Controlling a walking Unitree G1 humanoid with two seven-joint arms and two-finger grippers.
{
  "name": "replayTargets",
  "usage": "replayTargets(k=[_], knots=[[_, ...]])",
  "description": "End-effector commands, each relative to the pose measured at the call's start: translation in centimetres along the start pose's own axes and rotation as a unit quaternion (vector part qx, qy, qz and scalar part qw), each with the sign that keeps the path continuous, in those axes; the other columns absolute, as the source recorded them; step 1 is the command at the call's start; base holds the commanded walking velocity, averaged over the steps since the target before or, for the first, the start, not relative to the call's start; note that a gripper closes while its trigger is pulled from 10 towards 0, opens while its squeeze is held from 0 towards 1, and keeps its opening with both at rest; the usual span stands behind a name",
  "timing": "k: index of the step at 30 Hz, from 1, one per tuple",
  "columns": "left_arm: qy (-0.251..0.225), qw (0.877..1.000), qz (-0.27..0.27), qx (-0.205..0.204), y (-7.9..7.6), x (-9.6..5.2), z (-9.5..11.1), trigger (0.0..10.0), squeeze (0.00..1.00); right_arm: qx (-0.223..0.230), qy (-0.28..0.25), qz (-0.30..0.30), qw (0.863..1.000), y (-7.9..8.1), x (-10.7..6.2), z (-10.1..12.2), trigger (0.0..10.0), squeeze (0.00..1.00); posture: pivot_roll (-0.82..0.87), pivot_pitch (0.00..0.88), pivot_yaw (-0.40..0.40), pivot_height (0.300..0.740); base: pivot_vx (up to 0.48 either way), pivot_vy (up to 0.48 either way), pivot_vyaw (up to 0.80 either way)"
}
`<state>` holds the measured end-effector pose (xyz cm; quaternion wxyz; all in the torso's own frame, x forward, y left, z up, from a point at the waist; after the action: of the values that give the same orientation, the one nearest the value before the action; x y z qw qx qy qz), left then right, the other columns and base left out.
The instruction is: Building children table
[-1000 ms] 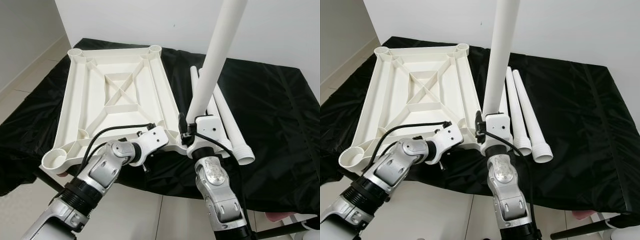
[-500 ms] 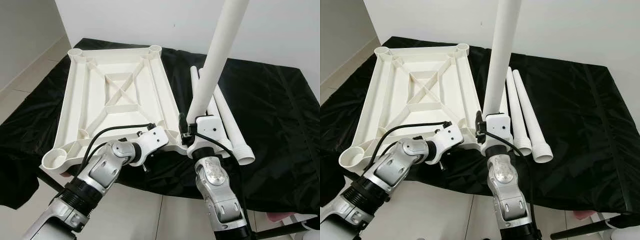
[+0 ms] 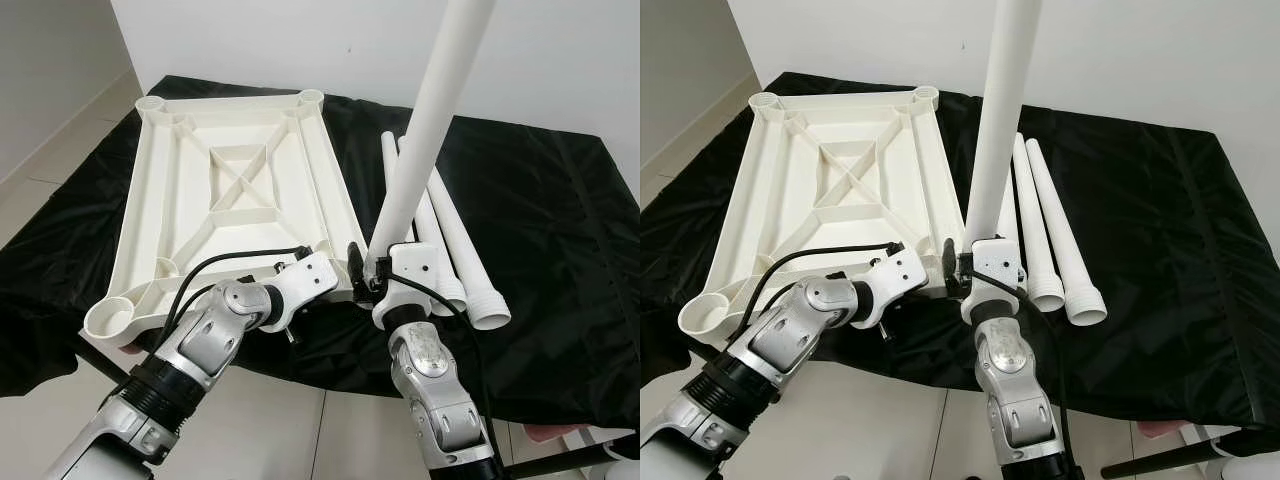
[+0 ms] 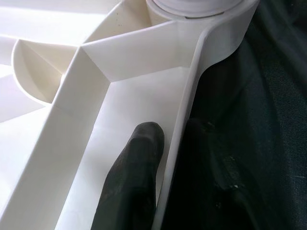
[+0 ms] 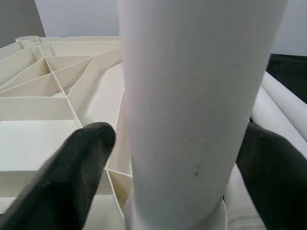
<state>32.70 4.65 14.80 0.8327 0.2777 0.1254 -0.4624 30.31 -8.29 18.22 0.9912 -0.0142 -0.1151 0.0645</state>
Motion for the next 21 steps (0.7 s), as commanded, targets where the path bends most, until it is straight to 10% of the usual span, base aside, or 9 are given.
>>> replayTargets(k=[1,7,8,21], knots=[[0.004,0.999,-0.042,0.003,-1.6,0.6,-0.1,10.0,0.00,0.018,-0.001,0.006,1.000,0.8,-0.3,0.0,10.0,1.00,-0.10,0.147,-0.015,0.740,0.000,0.000,0.00],[0.004,0.999,-0.042,0.003,-1.5,0.6,-0.1,10.0,0.00,0.015,-0.006,0.009,1.000,0.8,-0.2,0.2,10.0,0.87,-0.11,0.144,-0.015,0.740,0.000,0.000,0.00],[0.004,0.999,-0.042,0.004,-1.5,0.6,-0.1,10.0,0.00,0.014,-0.008,0.013,1.000,0.8,-0.1,0.3,10.0,0.00,-0.11,0.144,-0.015,0.740,0.000,0.000,0.00],[0.004,0.999,-0.042,0.002,-1.5,0.6,-0.2,10.0,0.00,0.003,-0.018,0.037,0.999,-1.1,0.2,0.5,10.0,0.00,-0.11,0.152,-0.012,0.740,0.000,0.000,0.00]])
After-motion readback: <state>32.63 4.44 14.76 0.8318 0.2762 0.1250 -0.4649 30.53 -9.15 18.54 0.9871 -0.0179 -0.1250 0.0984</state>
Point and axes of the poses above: a point about 5 cm out from each wrist's last joint towards the gripper, its own x axis pointing out of the wrist towards the gripper, its own z axis along the axis of the wrist's last joint, y = z × x, the point moved 2 cm from there along x, pointing out of the wrist towards the gripper, and after that the axes turned 3 degrees about -x, right-handed, at the moved point
